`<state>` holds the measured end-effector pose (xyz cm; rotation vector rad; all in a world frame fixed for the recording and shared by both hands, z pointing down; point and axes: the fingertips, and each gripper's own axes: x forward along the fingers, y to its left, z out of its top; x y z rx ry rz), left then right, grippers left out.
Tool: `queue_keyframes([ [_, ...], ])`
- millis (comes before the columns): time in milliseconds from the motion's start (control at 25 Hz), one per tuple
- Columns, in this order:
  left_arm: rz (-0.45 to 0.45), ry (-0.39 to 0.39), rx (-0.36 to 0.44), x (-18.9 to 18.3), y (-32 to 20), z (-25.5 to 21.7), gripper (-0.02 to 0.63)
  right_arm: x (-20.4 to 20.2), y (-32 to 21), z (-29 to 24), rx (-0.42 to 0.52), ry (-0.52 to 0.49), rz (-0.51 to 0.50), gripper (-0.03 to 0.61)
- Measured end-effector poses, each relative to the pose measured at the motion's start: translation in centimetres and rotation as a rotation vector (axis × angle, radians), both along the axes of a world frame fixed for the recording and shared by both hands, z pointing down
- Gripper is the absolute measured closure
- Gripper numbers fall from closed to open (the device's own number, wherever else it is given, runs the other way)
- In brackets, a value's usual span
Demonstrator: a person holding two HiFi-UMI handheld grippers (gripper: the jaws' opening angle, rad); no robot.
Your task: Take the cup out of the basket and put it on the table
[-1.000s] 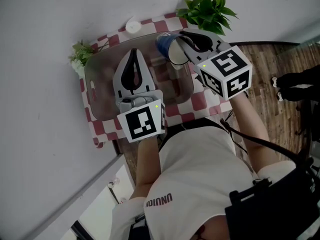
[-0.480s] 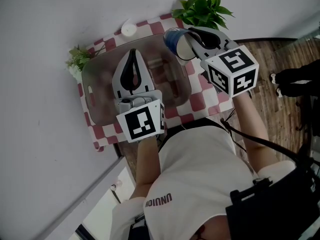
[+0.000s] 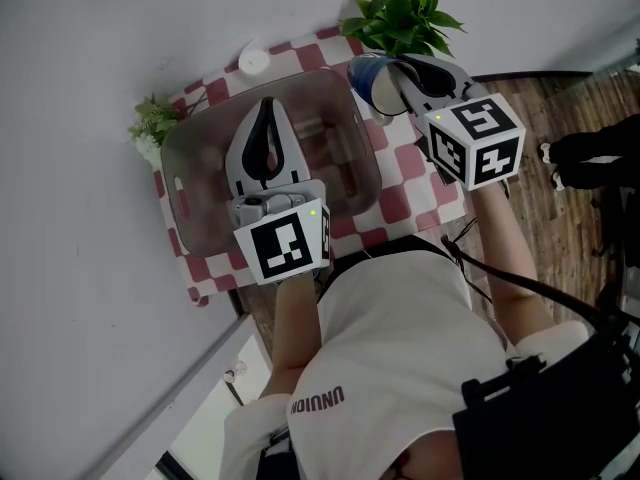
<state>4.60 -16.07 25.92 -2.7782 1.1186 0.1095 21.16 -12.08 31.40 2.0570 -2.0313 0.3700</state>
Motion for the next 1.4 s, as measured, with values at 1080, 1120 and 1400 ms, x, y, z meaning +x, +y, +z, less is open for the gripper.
queue_keyframes([
  [1080,0.002,-0.009,-0.012,-0.4,-1.2,0.4,0.603,1.6,1.7,7.9,-0.186,-0.031,0.1,0.52],
  [1120,0.003,-0.01,-0.013,-0.4,-1.3,0.4,0.603,1.6,1.7,8.3,-0.195,-0.03,0.102,0.52],
  [1400,0.007,-0.013,-0.025,0.0,-1.7,0.7,0.603,1.7,1.9,10.7,-0.251,-0.064,0.115,0.52],
])
